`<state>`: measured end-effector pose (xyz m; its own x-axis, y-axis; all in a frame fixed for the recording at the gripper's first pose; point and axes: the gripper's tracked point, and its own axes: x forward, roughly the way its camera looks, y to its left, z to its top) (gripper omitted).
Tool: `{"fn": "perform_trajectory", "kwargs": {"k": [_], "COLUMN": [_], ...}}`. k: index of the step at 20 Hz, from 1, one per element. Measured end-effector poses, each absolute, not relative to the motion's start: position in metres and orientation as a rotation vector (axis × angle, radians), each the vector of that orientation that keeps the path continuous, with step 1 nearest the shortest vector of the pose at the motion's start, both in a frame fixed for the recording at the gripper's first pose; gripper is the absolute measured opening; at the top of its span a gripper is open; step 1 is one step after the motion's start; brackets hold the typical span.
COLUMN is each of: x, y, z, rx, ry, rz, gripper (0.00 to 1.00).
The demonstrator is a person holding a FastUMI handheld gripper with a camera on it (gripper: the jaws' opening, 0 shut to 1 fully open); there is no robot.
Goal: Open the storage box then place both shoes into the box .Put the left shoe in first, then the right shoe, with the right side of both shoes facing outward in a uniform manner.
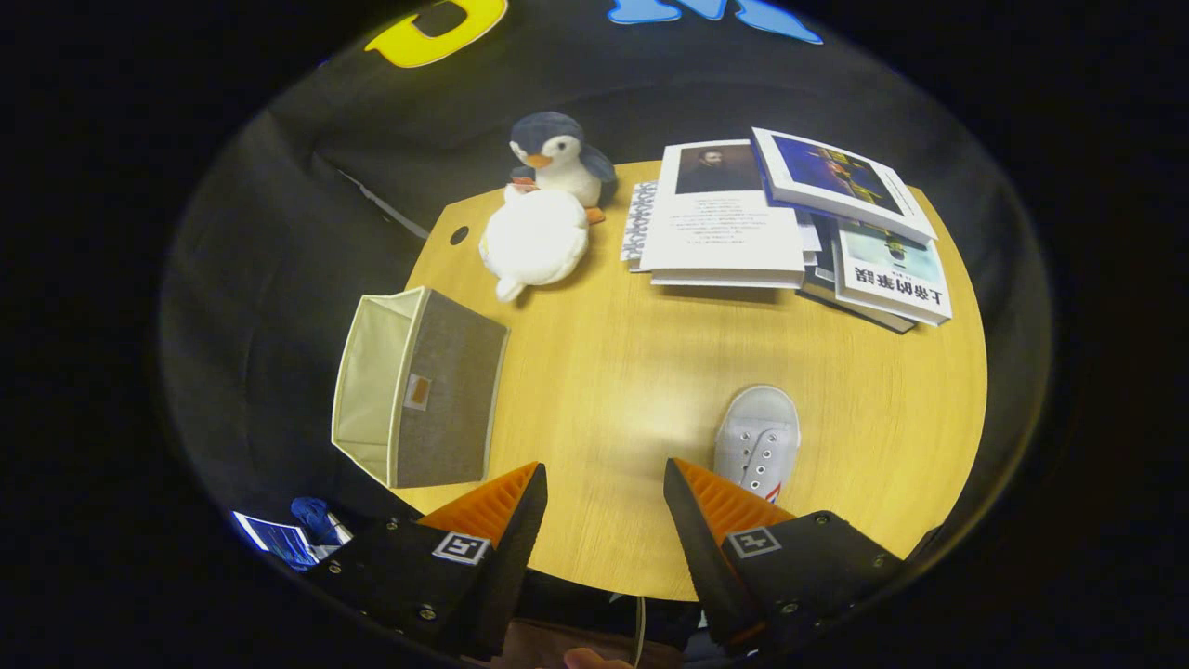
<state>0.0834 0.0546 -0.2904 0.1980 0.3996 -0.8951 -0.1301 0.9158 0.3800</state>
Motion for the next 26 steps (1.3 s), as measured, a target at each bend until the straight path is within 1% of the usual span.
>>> {"fn": "perform_trajectory", "kwargs": {"k": [6,14,26], "x": [0.062,0.034,0.006], "y": [0.0,-0.045,-0.055], "z": [-0.334,-0.372,-0.428], "rx": [0.239,0.294,0.237], "ry": [1.37,1.441,1.56], "rz": [0.266,0.187,0.177], "gripper": [0.78,0.78,0.78]}}
